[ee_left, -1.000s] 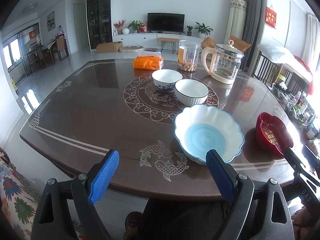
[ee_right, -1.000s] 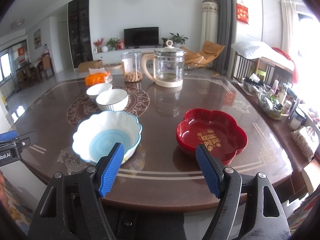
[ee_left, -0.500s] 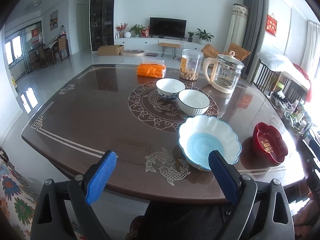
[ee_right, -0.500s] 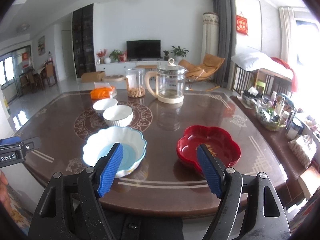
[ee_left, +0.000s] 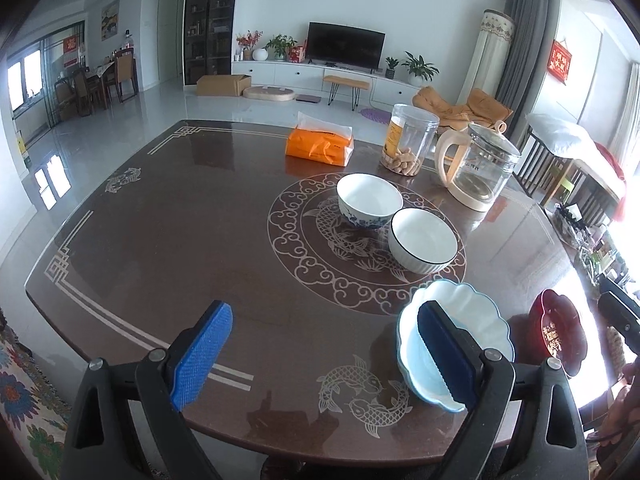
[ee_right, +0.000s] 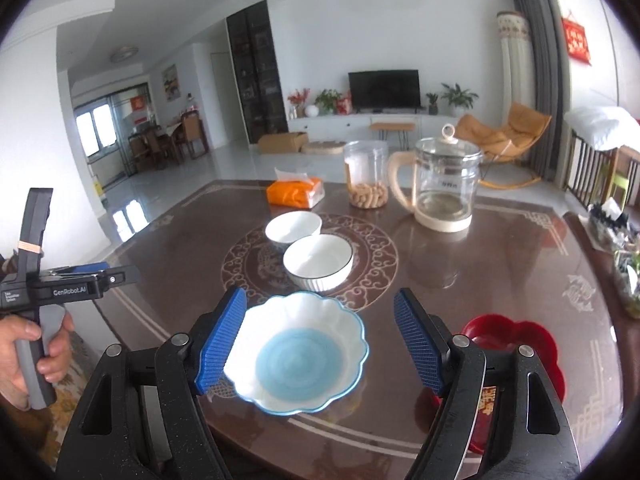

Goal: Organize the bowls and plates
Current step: 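Close the left tool on a white bowl rim while the right tool grips it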

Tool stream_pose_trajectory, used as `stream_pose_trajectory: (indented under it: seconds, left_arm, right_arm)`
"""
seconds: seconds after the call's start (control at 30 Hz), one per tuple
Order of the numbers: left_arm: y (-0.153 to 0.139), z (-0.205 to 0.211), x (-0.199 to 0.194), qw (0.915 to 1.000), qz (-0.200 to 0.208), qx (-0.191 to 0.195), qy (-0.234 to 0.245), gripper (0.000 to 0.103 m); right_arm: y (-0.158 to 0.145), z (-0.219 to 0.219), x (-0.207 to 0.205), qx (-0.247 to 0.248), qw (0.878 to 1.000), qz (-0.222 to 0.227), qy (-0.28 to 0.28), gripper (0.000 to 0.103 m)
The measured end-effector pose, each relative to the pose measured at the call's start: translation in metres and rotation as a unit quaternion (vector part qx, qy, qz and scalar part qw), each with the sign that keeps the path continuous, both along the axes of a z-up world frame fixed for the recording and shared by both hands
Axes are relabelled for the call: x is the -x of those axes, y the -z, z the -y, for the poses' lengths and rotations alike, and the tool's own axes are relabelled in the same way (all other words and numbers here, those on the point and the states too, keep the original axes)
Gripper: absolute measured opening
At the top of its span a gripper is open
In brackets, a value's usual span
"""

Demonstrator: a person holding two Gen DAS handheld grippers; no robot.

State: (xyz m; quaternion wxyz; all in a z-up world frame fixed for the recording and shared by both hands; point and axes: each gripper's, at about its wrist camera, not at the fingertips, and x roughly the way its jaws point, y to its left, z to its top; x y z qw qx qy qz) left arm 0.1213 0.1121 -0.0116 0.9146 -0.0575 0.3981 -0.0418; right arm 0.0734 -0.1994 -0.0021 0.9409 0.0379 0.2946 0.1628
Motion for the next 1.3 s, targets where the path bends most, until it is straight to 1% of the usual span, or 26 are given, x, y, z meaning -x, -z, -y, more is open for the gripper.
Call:
stream_pose_trajectory:
  seconds: [0.13, 0.2, 0.27, 0.37, 0.43, 0.5, 0.6, 0.7, 0.73, 0.83, 0.9, 0.93, 0.97, 1.03, 1.1, 1.13, 1.17, 1.23, 1.27, 1.3]
  left_arm:
    - [0.003, -0.004, -0.043, 0.9996, -0.024, 0.013, 0.011, 0.094]
    - [0.010, -0.005, -0.067, 0.9987, -0.043, 0.020, 0.019, 0.094]
    - [0.020, -0.004, -0.091, 0.9973, -0.066, 0.025, 0.021, 0.094]
    - [0.032, -0.001, -0.128, 0.9947, -0.092, 0.038, 0.023, 0.094]
    - [0.036, 0.001, -0.150, 0.9937, -0.100, 0.046, 0.022, 0.094]
    - [0.039, 0.003, -0.174, 0.9928, -0.102, 0.059, 0.021, 0.094]
    - [0.048, 0.004, -0.212, 0.9911, -0.108, 0.079, -0.001, 0.093]
    - [0.063, 0.010, -0.246, 0.9882, -0.127, 0.086, -0.014, 0.093]
    - [0.069, 0.012, -0.254, 0.9868, -0.135, 0.088, -0.018, 0.091]
    - [0.085, 0.019, -0.272, 0.9828, -0.156, 0.098, -0.018, 0.083]
    - [0.093, 0.024, -0.280, 0.9815, -0.163, 0.098, -0.019, 0.081]
    - [0.097, 0.025, -0.283, 0.9813, -0.165, 0.096, -0.022, 0.079]
    - [0.100, 0.026, -0.287, 0.9811, -0.167, 0.094, -0.024, 0.078]
    - [0.108, 0.027, -0.293, 0.9797, -0.175, 0.095, -0.025, 0.068]
    - [0.115, 0.028, -0.297, 0.9774, -0.185, 0.100, -0.023, 0.062]
    - [0.118, 0.028, -0.299, 0.9766, -0.189, 0.100, -0.021, 0.060]
    - [0.120, 0.029, -0.300, 0.9764, -0.191, 0.099, -0.019, 0.060]
    - [0.123, 0.033, -0.301, 0.9766, -0.193, 0.093, -0.013, 0.056]
    - [0.126, 0.035, -0.301, 0.9764, -0.196, 0.090, -0.009, 0.054]
    - [0.128, 0.036, -0.301, 0.9760, -0.199, 0.089, -0.005, 0.048]
  right_arm:
    - [-0.002, -0.008, -0.040, -0.001, 0.999, -0.044, -0.020, 0.079]
    - [-0.001, -0.013, -0.064, 0.007, 0.997, -0.075, -0.027, 0.079]
    - [0.002, -0.016, -0.088, 0.001, 0.995, -0.098, -0.032, 0.079]
    - [0.011, -0.020, -0.132, 0.014, 0.989, -0.144, -0.023, 0.079]
    - [0.016, -0.019, -0.158, 0.017, 0.986, -0.165, -0.015, 0.079]
    - [0.017, -0.018, -0.185, 0.008, 0.984, -0.179, -0.014, 0.079]
    - [0.023, -0.023, -0.232, -0.010, 0.979, -0.205, -0.015, 0.079]
    - [0.039, -0.037, -0.276, -0.039, 0.969, -0.242, -0.024, 0.079]
    - [0.046, -0.043, -0.288, -0.042, 0.966, -0.254, -0.024, 0.079]
    - [0.069, -0.063, -0.317, -0.026, 0.959, -0.282, -0.024, 0.078]
    - [0.082, -0.076, -0.331, -0.011, 0.956, -0.292, -0.023, 0.077]
    - [0.088, -0.080, -0.337, -0.008, 0.954, -0.297, -0.025, 0.070]
    - [0.094, -0.084, -0.342, -0.010, 0.952, -0.304, -0.027, 0.056]
    - [0.105, -0.090, -0.352, -0.014, 0.948, -0.317, -0.028, 0.046]
    - [0.113, -0.095, -0.359, -0.006, 0.946, -0.323, -0.025, 0.046]
    - [0.116, -0.097, -0.361, -0.003, 0.945, -0.325, -0.027, 0.045]
    - [0.119, -0.099, -0.362, 0.000, 0.944, -0.328, -0.027, 0.042]
    - [0.125, -0.102, -0.364, 0.004, 0.943, -0.331, -0.029, 0.039]
    - [0.127, -0.103, -0.365, 0.006, 0.942, -0.333, -0.029, 0.038]
    - [0.130, -0.104, -0.364, 0.008, 0.942, -0.335, -0.029, 0.038]
